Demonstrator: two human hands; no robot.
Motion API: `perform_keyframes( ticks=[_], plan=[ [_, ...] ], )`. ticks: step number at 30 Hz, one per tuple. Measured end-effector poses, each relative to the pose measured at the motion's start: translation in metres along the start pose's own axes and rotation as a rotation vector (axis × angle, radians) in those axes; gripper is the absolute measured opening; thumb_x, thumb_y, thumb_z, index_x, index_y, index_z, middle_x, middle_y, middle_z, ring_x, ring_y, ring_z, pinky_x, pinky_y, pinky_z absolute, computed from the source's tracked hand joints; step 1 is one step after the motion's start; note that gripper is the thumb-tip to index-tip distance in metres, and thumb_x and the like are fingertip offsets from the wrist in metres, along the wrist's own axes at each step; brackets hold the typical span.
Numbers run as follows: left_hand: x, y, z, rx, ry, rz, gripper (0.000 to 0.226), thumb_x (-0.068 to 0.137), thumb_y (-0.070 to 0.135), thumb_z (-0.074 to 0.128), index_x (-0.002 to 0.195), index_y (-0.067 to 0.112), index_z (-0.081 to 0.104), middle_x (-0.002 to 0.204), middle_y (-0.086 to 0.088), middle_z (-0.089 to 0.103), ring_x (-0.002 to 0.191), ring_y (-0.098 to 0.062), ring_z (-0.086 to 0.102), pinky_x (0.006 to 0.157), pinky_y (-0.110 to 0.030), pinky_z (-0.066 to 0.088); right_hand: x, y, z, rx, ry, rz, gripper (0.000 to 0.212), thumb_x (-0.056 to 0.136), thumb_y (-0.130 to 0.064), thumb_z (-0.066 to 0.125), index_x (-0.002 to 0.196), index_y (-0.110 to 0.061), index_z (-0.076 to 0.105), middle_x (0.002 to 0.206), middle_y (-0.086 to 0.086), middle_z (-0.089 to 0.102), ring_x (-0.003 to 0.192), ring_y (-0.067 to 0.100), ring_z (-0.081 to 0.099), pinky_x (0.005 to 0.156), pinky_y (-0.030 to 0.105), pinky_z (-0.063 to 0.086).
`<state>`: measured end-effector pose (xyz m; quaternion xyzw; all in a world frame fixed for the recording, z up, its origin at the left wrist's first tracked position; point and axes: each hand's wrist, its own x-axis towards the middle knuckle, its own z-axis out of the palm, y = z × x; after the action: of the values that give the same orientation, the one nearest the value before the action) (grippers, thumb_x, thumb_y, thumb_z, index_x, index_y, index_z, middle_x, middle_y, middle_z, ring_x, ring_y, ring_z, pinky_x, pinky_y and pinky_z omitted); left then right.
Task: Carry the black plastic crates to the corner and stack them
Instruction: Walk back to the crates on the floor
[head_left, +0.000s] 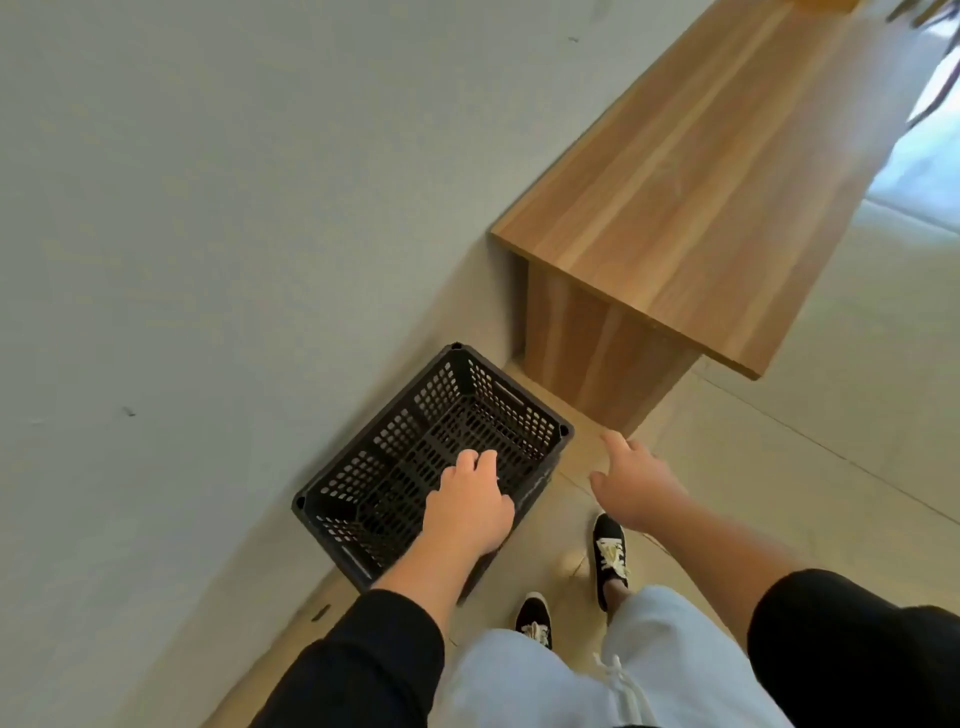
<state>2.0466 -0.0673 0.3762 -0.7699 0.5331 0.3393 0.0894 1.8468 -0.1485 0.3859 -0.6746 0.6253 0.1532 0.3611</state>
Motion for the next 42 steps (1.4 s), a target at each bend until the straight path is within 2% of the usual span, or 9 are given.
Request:
perform_keyframes(
  ticks=[7, 14, 19, 23, 27, 31, 37, 42],
  plan=[
    [-0.025, 0.076, -0.019, 0.178, 0.007, 0.182, 0.067, 0.109, 0.038, 0.047, 0.168, 0.021, 0.020, 0.172, -0.005, 0.023, 0.150, -0.031, 0.035, 0.115, -0.052, 0.042, -0.073, 0.078, -0.029, 0.158, 0.136, 0.127, 0.066, 0.109, -0.035, 0.044, 0.168, -0.023, 0.017, 0.166, 0.014, 0.033, 0.150, 0.041, 0.034, 0.117, 0.052, 0.039],
    [-0.048, 0.199, 0.000, 0.318, 0.016, 0.336, 0.066, 0.108, 0.036, 0.046, 0.167, 0.021, 0.022, 0.168, -0.006, 0.028, 0.145, -0.032, 0.040, 0.111, -0.051, 0.046, -0.132, 0.194, -0.054, 0.319, 0.257, 0.245, 0.065, 0.109, -0.035, 0.045, 0.167, -0.023, 0.018, 0.166, 0.014, 0.033, 0.148, 0.040, 0.034, 0.114, 0.052, 0.040],
    [-0.087, 0.318, 0.050, 0.399, 0.013, 0.484, 0.063, 0.107, 0.031, 0.046, 0.166, 0.018, 0.025, 0.165, -0.008, 0.032, 0.141, -0.033, 0.042, 0.109, -0.050, 0.046, -0.185, 0.302, -0.064, 0.350, 0.308, 0.326, 0.065, 0.109, -0.039, 0.043, 0.167, -0.025, 0.018, 0.165, 0.010, 0.037, 0.145, 0.038, 0.040, 0.110, 0.050, 0.045],
    [-0.128, 0.417, 0.102, 0.464, -0.020, 0.623, 0.065, 0.107, 0.029, 0.046, 0.168, 0.019, 0.023, 0.168, -0.007, 0.031, 0.145, -0.032, 0.041, 0.113, -0.051, 0.043, -0.236, 0.395, -0.064, 0.414, 0.354, 0.437, 0.065, 0.109, -0.040, 0.042, 0.168, -0.025, 0.019, 0.166, 0.009, 0.035, 0.147, 0.037, 0.036, 0.113, 0.050, 0.041],
    [-0.164, 0.506, 0.147, 0.565, -0.034, 0.770, 0.068, 0.106, 0.032, 0.047, 0.168, 0.019, 0.023, 0.169, -0.007, 0.031, 0.149, -0.032, 0.038, 0.117, -0.051, 0.041, -0.284, 0.482, -0.063, 0.479, 0.398, 0.557, 0.064, 0.108, -0.042, 0.042, 0.166, -0.023, 0.021, 0.163, 0.012, 0.038, 0.146, 0.038, 0.037, 0.112, 0.051, 0.041],
    [-0.188, 0.588, 0.186, 0.658, -0.067, 0.898, 0.067, 0.105, 0.034, 0.048, 0.167, 0.021, 0.026, 0.166, -0.006, 0.037, 0.148, -0.030, 0.040, 0.114, -0.050, 0.043, -0.318, 0.555, -0.060, 0.575, 0.437, 0.686, 0.063, 0.108, -0.043, 0.043, 0.164, -0.021, 0.024, 0.160, 0.014, 0.040, 0.144, 0.039, 0.040, 0.110, 0.050, 0.042],
    [-0.200, 0.696, 0.236, 0.778, -0.108, 1.080, 0.066, 0.106, 0.038, 0.048, 0.166, 0.023, 0.027, 0.165, -0.004, 0.040, 0.146, -0.030, 0.043, 0.110, -0.046, 0.044, -0.340, 0.646, -0.062, 0.697, 0.468, 0.841, 0.060, 0.107, -0.043, 0.044, 0.161, -0.021, 0.030, 0.157, 0.015, 0.039, 0.141, 0.040, 0.040, 0.111, 0.050, 0.043],
    [-0.193, 0.813, 0.269, 0.780, -0.160, 1.226, 0.066, 0.107, 0.040, 0.048, 0.167, 0.023, 0.026, 0.166, -0.002, 0.037, 0.147, -0.028, 0.042, 0.108, -0.043, 0.047, -0.346, 0.738, -0.098, 0.757, 0.506, 0.978, 0.058, 0.106, -0.042, 0.044, 0.159, -0.021, 0.031, 0.156, 0.014, 0.041, 0.140, 0.040, 0.041, 0.109, 0.049, 0.043]
  ],
)
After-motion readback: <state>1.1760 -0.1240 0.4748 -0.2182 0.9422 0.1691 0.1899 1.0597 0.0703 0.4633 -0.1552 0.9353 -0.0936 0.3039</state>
